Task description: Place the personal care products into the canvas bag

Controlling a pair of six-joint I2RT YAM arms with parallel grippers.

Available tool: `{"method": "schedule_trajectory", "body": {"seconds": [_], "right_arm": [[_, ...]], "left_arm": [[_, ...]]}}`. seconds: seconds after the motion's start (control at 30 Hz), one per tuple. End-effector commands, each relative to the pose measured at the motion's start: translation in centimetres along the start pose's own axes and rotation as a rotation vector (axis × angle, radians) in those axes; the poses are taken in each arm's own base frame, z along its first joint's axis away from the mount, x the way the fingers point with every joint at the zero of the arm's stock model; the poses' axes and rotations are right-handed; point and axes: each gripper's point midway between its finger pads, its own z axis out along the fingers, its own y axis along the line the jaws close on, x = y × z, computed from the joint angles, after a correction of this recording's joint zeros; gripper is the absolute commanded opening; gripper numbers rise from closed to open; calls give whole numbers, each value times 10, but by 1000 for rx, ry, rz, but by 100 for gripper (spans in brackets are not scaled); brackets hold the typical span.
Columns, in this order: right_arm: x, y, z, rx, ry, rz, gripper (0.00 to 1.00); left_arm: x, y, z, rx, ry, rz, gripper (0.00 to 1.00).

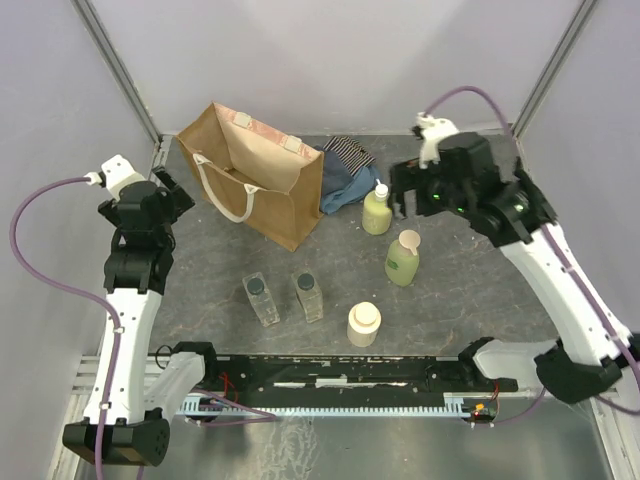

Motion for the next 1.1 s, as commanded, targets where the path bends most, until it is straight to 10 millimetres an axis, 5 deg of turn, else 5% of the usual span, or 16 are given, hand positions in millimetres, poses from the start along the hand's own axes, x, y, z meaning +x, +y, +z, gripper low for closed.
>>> {"method": "schedule_trajectory", "body": {"seconds": [0.0, 0.13, 0.3, 0.8, 1.07], "right_arm": [[-20, 51, 8, -81, -12, -111, 100], [-37, 111, 21, -169, -17, -284, 100], [-56, 162, 47, -224, -46, -439, 100], [-83, 245, 138, -428, -199, -662, 100], [-80, 273, 155, -573, -194, -563, 100]], "left_arm": [[-2, -11, 0, 54, -2, -16, 100], [3, -31, 3, 191, 8, 157, 100], [19, -64, -4, 420, 83, 309, 99], [12, -73, 25, 289, 149, 296, 99], [-15, -84, -4, 349, 106, 182, 99]]}}
